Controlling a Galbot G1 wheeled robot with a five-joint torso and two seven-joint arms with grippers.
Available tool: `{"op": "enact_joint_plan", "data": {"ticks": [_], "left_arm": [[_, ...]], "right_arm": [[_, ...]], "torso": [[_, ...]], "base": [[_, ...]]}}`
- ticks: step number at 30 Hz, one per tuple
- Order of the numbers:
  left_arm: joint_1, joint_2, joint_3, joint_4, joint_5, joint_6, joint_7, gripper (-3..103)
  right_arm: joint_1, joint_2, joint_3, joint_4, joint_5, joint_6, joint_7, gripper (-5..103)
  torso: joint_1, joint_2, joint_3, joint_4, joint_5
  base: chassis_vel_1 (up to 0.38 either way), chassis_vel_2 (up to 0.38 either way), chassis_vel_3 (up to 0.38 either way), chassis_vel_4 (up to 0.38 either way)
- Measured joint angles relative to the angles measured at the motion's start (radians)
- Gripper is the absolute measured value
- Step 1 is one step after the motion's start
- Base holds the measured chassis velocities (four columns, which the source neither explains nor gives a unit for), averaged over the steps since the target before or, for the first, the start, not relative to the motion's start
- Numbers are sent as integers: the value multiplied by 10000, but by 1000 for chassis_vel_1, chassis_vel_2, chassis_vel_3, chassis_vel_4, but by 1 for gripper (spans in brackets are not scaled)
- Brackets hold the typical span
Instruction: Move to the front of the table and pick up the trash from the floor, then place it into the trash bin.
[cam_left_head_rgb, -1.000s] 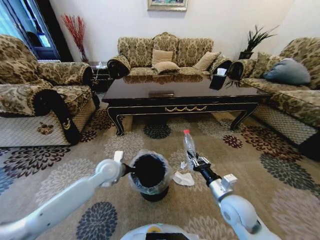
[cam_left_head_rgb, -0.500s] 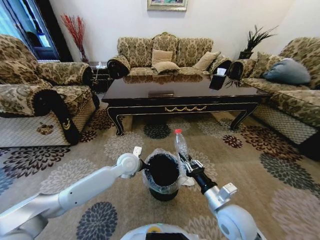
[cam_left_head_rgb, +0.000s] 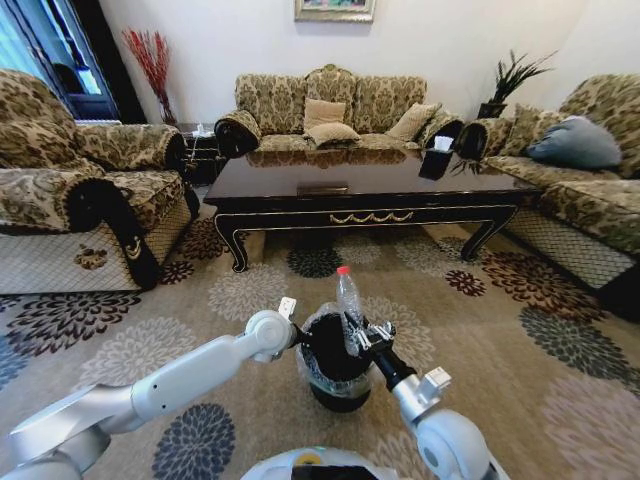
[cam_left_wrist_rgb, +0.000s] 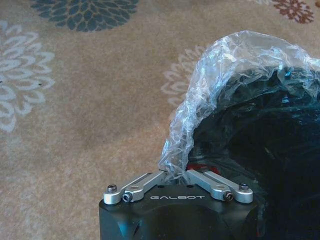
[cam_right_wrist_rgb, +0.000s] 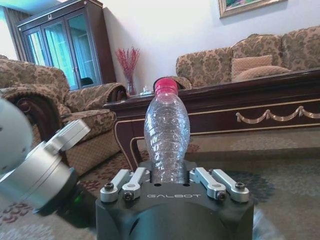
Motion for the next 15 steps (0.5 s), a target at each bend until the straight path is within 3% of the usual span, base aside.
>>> {"op": "enact_joint_plan", "data": {"ticks": [1, 3, 6, 8, 9, 12, 15], "left_arm": [[-3, -39, 0, 26, 11, 0, 0, 0], [-4, -86, 5, 50, 44, 0, 0, 0], [40, -160, -33, 82, 72, 0, 2, 0], [76, -166, -83, 126, 88, 0, 9, 0], [121, -145, -145, 177, 131, 0, 7, 0], [160, -42, -195, 185, 136, 0, 19, 0], [268, 60, -275, 122, 140, 0, 28, 0]], "right_arm": [[-18, 35, -36, -32, -67, -1, -36, 37], [-17, 92, -64, -73, -135, -1, -57, 37], [11, 267, -101, -162, -212, -2, -66, 53], [10, 313, -111, -178, -221, -2, -66, 53], [-3, 328, -113, -180, -222, -2, -66, 65], [-34, 314, -96, -173, -221, -5, -66, 71], [13, 317, -38, -170, -211, -28, -66, 86]], "torso": [[0, 0, 0, 0, 0], [0, 0, 0, 0, -1], [0, 0, 0, 1, 0], [1, 0, 0, -1, -2], [0, 0, 0, 0, 0], [0, 0, 1, 1, 0], [0, 0, 0, 2, -1]], "base": [[0, 0, 0, 0], [0, 0, 0, 0], [0, 0, 0, 0], [0, 0, 0, 0], [0, 0, 0, 0], [0, 0, 0, 0], [0, 0, 0, 0]]}}
